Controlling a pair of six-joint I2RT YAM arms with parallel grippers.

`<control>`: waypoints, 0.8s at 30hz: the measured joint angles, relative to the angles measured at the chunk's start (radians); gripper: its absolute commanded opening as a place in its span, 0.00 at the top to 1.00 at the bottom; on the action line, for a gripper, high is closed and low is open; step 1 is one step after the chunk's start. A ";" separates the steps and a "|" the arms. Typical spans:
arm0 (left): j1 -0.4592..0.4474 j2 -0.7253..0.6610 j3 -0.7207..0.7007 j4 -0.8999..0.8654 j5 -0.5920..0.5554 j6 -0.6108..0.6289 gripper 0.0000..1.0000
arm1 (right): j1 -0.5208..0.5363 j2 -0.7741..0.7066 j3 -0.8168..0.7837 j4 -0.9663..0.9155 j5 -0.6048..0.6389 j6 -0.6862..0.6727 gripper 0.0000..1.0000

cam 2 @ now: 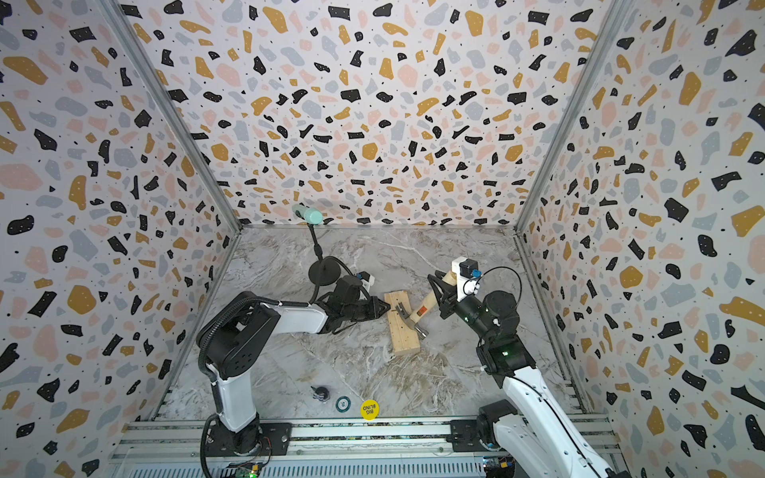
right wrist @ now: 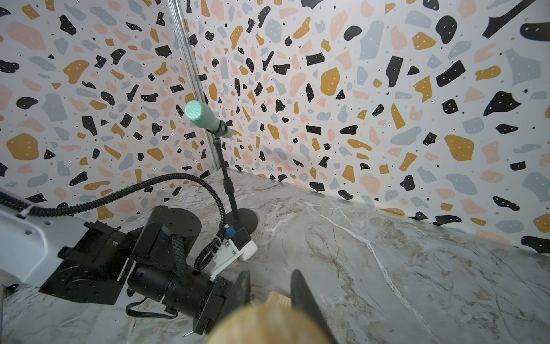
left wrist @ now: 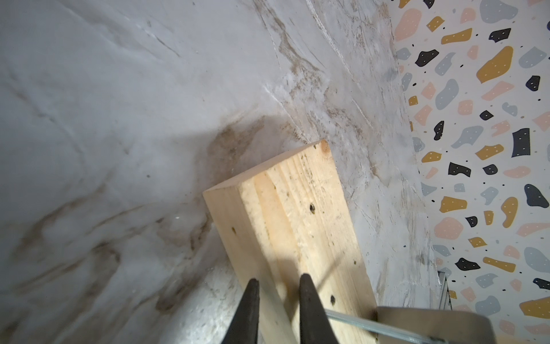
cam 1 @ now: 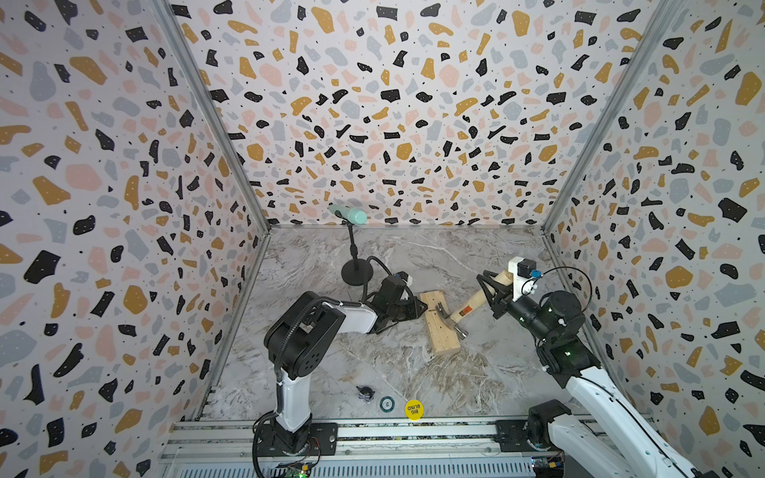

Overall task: Use a claw hammer to pull out a nail
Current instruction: Remove the nail from the mounting plate, then pick up the nail with the hammer.

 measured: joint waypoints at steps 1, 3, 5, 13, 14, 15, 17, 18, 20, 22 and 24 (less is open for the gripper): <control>0.000 0.000 0.000 0.000 0.000 0.000 0.80 | 0.000 0.000 0.006 -0.010 0.000 -0.001 1.00; 0.000 -0.001 0.000 -0.002 0.001 0.000 0.80 | 0.000 0.000 0.019 -0.034 0.000 -0.007 1.00; 0.000 -0.002 0.000 -0.003 0.001 0.000 0.79 | 0.000 0.000 0.034 -0.063 0.000 -0.012 1.00; 0.000 -0.010 0.003 -0.038 0.001 0.003 0.73 | 0.000 0.000 0.097 -0.135 0.000 -0.023 1.00; 0.000 -0.011 0.004 -0.045 0.002 0.005 0.72 | 0.000 0.000 0.106 -0.140 0.000 -0.023 1.00; 0.000 -0.012 0.006 -0.053 0.002 0.006 0.71 | 0.000 0.001 0.119 -0.148 0.000 -0.023 1.00; 0.000 -0.013 0.013 -0.068 0.002 0.011 0.71 | 0.000 0.005 0.140 -0.156 -0.001 -0.023 1.00; 0.000 -0.014 0.016 -0.077 0.002 0.014 0.70 | 0.000 0.008 0.152 -0.160 -0.002 -0.023 1.00; 0.000 -0.021 0.018 -0.097 0.002 0.022 0.70 | 0.000 0.015 0.171 -0.166 -0.003 -0.023 1.00; -0.001 -0.031 0.019 -0.121 0.002 0.029 0.70 | 0.000 0.024 0.190 -0.175 -0.004 -0.023 1.00; -0.001 -0.042 0.019 -0.149 0.002 0.039 0.69 | 0.000 0.037 0.208 -0.183 -0.004 -0.023 1.00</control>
